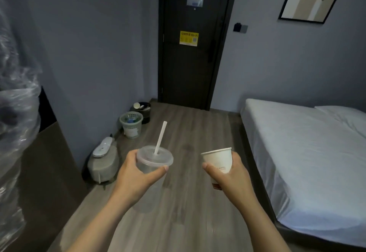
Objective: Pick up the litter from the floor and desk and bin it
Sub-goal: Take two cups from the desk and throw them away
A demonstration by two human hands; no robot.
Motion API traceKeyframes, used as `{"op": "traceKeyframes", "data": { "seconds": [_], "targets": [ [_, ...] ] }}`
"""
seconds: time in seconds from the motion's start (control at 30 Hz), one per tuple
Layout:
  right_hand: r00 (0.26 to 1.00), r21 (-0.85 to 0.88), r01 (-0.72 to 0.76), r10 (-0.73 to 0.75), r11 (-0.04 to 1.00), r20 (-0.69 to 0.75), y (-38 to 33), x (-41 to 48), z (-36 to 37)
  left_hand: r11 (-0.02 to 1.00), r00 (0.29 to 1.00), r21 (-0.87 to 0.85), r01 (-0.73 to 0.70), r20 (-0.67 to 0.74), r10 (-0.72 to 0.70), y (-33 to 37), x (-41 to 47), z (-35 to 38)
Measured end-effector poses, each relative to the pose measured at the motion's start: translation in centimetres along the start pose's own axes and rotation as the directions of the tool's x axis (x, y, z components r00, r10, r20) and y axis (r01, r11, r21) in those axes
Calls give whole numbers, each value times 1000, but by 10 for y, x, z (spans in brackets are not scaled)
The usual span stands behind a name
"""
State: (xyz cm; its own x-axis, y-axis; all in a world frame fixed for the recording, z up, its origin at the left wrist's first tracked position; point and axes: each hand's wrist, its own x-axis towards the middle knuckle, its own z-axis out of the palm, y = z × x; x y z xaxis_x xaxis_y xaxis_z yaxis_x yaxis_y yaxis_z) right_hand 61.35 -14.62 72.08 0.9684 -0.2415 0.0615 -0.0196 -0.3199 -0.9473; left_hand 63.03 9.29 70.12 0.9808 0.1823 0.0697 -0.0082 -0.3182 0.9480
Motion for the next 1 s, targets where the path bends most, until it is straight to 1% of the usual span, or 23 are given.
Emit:
{"op": "traceKeyframes", "data": {
  "seconds": [0.17,0.33,0.5,0.63,0.8,1.0],
  "targets": [
    [998,-13,33,-33,999,50,1,105,-19,1000,1000,-4,15,-16,-15,24,72,51],
    [994,-22,53,-50,998,94,12,194,-10,1000,1000,5,11,-18,-11,24,147,84],
    [991,-45,68,-62,997,121,16,295,18,1000,1000,1,13,-19,-13,14,245,103],
    [990,-65,56,-47,996,133,9,374,51,999,998,-2,34,-53,-34,8,334,103],
    [990,-111,69,-54,991,132,-7,471,87,999,999,32,2,-54,0,13,444,106],
    [988,-112,65,-48,992,147,-1,573,115,998,998,53,23,-63,-19,7,544,128]
  ]
}}
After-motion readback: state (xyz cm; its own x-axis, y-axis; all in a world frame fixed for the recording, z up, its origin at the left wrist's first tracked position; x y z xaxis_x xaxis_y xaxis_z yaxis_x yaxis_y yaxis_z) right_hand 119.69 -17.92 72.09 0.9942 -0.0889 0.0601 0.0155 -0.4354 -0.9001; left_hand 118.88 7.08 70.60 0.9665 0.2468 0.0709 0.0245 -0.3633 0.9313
